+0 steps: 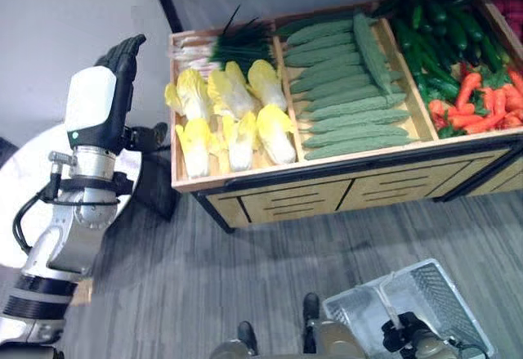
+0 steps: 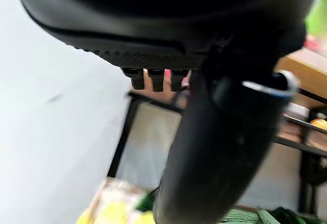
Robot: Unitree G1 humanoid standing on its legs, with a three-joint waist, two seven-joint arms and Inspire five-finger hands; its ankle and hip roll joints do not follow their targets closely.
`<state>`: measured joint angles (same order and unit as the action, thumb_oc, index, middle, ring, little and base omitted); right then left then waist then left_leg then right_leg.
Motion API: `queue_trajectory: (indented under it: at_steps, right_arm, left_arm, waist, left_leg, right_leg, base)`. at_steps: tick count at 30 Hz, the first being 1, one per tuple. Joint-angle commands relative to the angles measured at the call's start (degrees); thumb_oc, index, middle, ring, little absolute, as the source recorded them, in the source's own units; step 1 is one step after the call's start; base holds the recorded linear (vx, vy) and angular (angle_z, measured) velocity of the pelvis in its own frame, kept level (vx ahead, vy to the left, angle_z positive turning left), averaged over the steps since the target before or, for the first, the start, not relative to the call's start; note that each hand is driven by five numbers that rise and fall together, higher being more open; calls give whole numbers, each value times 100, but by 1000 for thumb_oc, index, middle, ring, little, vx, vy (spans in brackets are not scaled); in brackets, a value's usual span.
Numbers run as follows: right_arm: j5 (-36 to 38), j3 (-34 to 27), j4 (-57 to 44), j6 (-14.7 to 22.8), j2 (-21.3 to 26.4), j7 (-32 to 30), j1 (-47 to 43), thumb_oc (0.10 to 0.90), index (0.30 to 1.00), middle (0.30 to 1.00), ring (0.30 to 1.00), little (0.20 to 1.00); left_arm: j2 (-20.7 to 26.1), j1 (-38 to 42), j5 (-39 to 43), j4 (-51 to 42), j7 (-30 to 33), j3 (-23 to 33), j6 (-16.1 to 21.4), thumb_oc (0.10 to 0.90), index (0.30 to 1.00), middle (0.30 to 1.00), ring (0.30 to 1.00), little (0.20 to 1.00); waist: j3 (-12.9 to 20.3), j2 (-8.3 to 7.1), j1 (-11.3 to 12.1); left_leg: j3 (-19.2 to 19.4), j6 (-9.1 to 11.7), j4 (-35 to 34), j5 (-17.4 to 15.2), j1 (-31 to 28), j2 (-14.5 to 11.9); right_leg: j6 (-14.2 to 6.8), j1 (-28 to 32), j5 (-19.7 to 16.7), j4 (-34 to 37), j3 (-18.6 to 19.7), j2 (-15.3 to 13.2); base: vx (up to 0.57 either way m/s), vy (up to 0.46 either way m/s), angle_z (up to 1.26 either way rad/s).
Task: Get the vegetables into the basket
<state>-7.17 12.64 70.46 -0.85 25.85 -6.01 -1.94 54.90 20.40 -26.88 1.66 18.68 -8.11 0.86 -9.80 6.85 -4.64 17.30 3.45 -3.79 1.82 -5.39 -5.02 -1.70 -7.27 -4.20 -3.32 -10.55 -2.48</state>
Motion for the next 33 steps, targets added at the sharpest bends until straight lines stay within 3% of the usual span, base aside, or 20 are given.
queue_trajectory:
  at_steps: [1,2,8,11,13,14,33]
  right_arm:
    - [-140,269,-17,122,-147,-42,22,400,300,300,300,300]
    - [-115,248,40,126,-150,-74,32,400,300,300,300,300]
    - [-84,165,160,115,-78,-158,21,400,300,300,300,300]
    - [-41,132,334,92,-23,-221,-61,400,300,300,300,300]
    - [-40,101,361,103,-46,-234,-61,400,300,300,300,300]
    - [5,100,442,104,-41,-273,-76,400,300,300,300,300]
    - [199,217,408,86,-63,-384,-210,400,300,300,300,300]
  left_arm:
    - [407,436,-569,-32,241,-186,80,900,1000,1000,1000,1000]
    - [622,893,-875,411,121,-840,32,900,1000,1000,1000,1000]
    - [944,1986,-1586,1529,-522,-2640,-51,900,1000,1000,1000,1000]
    - [645,2656,-2021,2633,-808,-3710,-113,900,1000,1000,1000,1000]
    - [548,2777,-2006,2765,-769,-3829,-123,900,1000,1000,1000,1000]
    - [326,2938,-2132,3300,-823,-4146,-132,900,1000,1000,1000,1000]
    - [-589,3011,-2383,4866,-909,-4167,-598,900,1000,1000,1000,1000]
  waist:
    - [394,-432,-205]
    - [414,-349,-303]
    - [422,-125,-533]
    - [394,-22,-677]
    - [398,-23,-647]
    - [377,-6,-694]
    - [124,-140,-728]
  left_leg:
    - [-148,180,-92,-110,-53,100]
    - [-75,180,-92,-121,-74,122]
    - [119,183,-106,-126,-78,168]
    - [245,194,-121,-60,20,193]
    - [266,196,-121,-55,42,194]
    - [298,207,-121,-39,77,188]
    - [379,285,-121,171,764,117]
  right_leg:
    - [-764,354,-325,654,817,-464]
    - [-782,336,-369,695,903,-461]
    - [-836,221,-432,729,1087,-457]
    - [-863,57,-541,754,1198,-464]
    - [-865,25,-551,753,1209,-458]
    - [-865,-32,-561,756,1235,-441]
    - [-875,-680,-793,786,1279,-419]
  base:
    - [57,15,-51]
    - [38,16,-46]
    - [32,10,-31]
    - [3,9,-28]
    - [14,-14,-21]
    - [29,-26,-7]
    - [-10,-7,-3]
